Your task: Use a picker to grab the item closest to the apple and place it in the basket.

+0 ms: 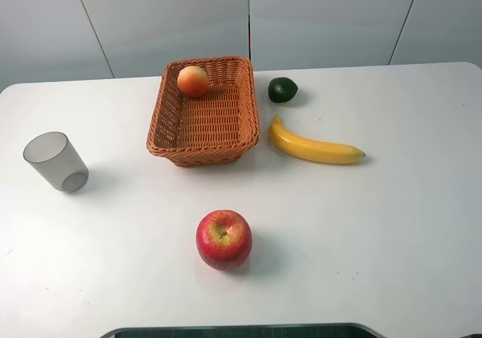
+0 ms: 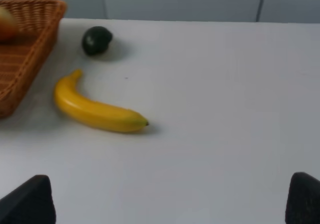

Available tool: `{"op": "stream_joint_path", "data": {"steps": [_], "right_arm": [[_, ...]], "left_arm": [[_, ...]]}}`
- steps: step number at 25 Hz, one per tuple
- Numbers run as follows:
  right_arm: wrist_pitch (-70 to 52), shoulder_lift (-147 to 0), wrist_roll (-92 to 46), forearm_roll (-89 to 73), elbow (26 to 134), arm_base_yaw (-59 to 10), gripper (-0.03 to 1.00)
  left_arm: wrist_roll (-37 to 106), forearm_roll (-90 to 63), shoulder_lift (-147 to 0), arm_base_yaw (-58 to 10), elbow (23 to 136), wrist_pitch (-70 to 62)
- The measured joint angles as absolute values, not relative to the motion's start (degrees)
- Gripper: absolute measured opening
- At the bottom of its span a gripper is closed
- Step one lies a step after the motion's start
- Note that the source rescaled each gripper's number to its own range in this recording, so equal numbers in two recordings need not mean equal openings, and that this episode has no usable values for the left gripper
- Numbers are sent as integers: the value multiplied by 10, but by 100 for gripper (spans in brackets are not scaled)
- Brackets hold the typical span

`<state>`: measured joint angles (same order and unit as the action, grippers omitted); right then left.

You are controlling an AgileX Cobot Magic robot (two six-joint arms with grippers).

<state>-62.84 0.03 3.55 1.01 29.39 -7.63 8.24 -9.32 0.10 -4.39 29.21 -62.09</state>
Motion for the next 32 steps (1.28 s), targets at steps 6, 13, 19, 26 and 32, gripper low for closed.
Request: {"op": "stream_joint_path", "data": {"steps": [6, 13, 19, 26, 32], "right_arm": [[-628, 0, 24, 7, 294, 0, 100], [-628, 0, 0, -9, 294, 2, 100], [-628, 0, -4, -10, 294, 2, 100], [-628, 0, -4, -10, 294, 2, 100], [-628, 0, -4, -10, 294, 2, 100]], "left_arm": [[82, -93, 1, -44, 292, -621], [82, -93, 1, -44, 292, -621], [82, -93, 1, -44, 292, -621], [82, -93, 1, -44, 292, -621], [82, -93, 1, -44, 292, -621]]}}
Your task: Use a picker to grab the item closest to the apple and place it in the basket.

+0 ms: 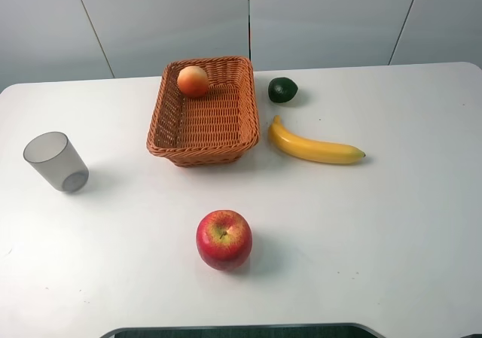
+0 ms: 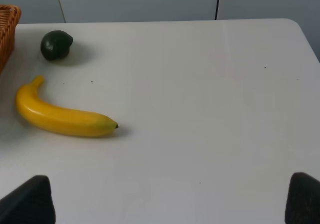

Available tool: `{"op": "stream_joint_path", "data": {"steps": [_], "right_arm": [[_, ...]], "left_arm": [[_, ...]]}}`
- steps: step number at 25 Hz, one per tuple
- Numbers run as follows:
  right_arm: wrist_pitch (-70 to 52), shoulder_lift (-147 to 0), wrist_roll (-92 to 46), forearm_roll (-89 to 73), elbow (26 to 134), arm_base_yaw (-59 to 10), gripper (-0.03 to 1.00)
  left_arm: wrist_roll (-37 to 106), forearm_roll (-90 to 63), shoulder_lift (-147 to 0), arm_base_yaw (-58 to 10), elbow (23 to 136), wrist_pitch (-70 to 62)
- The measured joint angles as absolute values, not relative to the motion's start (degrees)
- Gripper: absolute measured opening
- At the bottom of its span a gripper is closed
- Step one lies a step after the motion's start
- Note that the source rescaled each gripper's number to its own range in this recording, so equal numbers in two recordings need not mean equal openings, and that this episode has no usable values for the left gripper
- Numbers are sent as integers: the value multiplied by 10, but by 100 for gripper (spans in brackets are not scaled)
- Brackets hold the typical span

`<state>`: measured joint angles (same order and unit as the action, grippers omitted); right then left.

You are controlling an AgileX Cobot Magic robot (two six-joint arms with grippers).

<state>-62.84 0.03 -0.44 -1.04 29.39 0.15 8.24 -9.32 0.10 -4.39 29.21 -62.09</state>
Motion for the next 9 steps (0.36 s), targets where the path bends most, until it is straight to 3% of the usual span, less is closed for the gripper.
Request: {"op": "stream_joint_path", "data": {"steps": [9], "right_arm": [[-628, 0, -4, -10, 294, 2, 100]], "left_arm": [[82, -93, 1, -44, 292, -621]]}}
